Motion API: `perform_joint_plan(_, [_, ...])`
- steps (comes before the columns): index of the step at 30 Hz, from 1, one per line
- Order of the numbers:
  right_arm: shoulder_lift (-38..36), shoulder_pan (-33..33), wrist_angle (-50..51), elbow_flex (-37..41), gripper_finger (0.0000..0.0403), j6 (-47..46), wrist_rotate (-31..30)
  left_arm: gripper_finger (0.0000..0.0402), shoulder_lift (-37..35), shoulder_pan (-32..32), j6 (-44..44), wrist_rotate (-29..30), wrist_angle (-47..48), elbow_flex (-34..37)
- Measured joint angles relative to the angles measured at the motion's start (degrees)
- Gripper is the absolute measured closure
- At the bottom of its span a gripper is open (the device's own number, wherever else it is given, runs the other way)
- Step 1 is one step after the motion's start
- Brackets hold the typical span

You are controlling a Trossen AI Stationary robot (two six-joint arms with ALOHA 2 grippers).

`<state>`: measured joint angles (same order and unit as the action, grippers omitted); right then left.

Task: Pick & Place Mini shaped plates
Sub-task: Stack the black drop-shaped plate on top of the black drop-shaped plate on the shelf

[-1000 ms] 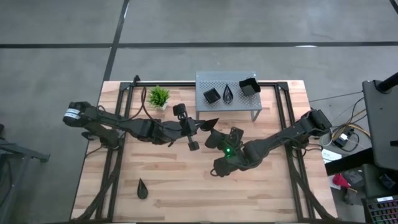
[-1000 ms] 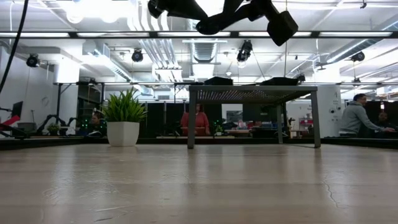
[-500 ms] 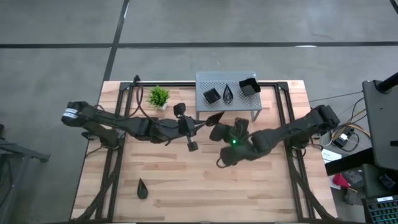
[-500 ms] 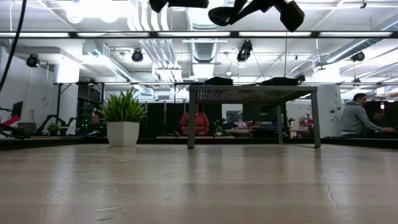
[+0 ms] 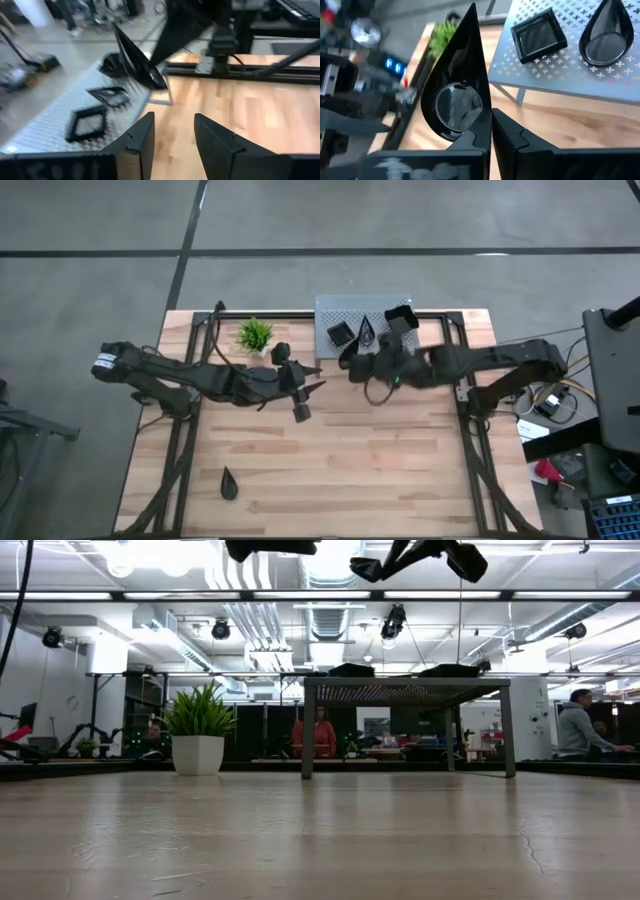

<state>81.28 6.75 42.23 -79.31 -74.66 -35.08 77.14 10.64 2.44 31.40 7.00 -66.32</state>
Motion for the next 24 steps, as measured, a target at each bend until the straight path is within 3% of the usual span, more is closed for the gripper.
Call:
perform_joint_plan(5, [-4.2,-8.6,3.4,0.0,0.0395,8.3,15.7,0.0271,-0.7,-0.5,5.2,-7.2,3.8,0.0])
perform_joint_plan(11, [-6.5,-19.6,9.3,0.0,0.0395,15.2,31.1,0.0271,-1.1,-1.5,8.6,-24.0,5.0,0.0])
perform_joint_plan(19, [-3.9,-30.7,14.0,-0.3,0.0395,24.1,45.5,0.0272,-2.2,-2.4,11.2,-25.4,7.8,0.0])
perform_joint_plan(24, [0.8,-34.6,17.7,-3.8,0.0394,28.9,47.6,0.0272,-3.0,-3.8,13.1,-25.6,9.0,0.0])
